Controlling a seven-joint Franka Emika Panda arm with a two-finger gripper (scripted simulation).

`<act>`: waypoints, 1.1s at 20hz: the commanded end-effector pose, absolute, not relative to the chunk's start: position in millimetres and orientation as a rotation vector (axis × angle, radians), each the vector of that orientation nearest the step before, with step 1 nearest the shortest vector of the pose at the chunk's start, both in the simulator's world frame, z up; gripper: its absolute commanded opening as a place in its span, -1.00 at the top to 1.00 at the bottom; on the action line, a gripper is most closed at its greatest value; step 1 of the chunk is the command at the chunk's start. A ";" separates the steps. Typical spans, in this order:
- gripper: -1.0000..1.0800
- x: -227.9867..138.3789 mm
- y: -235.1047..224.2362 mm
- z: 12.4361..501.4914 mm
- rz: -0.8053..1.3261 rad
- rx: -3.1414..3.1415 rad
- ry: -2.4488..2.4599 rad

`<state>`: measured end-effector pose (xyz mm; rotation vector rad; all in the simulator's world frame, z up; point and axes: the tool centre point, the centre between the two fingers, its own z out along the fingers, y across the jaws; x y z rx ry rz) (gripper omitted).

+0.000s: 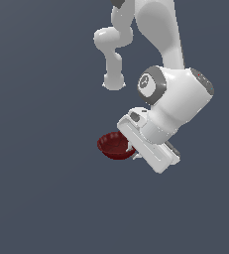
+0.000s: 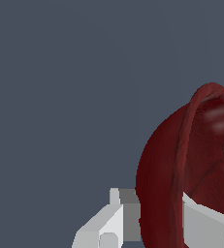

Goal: Pick up the object and move it to a goal position.

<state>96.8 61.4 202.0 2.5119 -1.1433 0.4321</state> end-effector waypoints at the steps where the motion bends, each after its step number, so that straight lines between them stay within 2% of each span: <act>1: 1.00 108.5 68.9 251.2 0.564 2.513 -1.187; 6: 1.00 115.7 82.6 343.2 0.813 2.494 -1.261; 12: 1.00 104.8 97.3 435.5 1.071 2.452 -1.326; 17: 1.00 89.8 106.8 488.6 1.227 2.414 -1.358; 22: 1.00 76.7 113.6 522.1 1.328 2.384 -1.376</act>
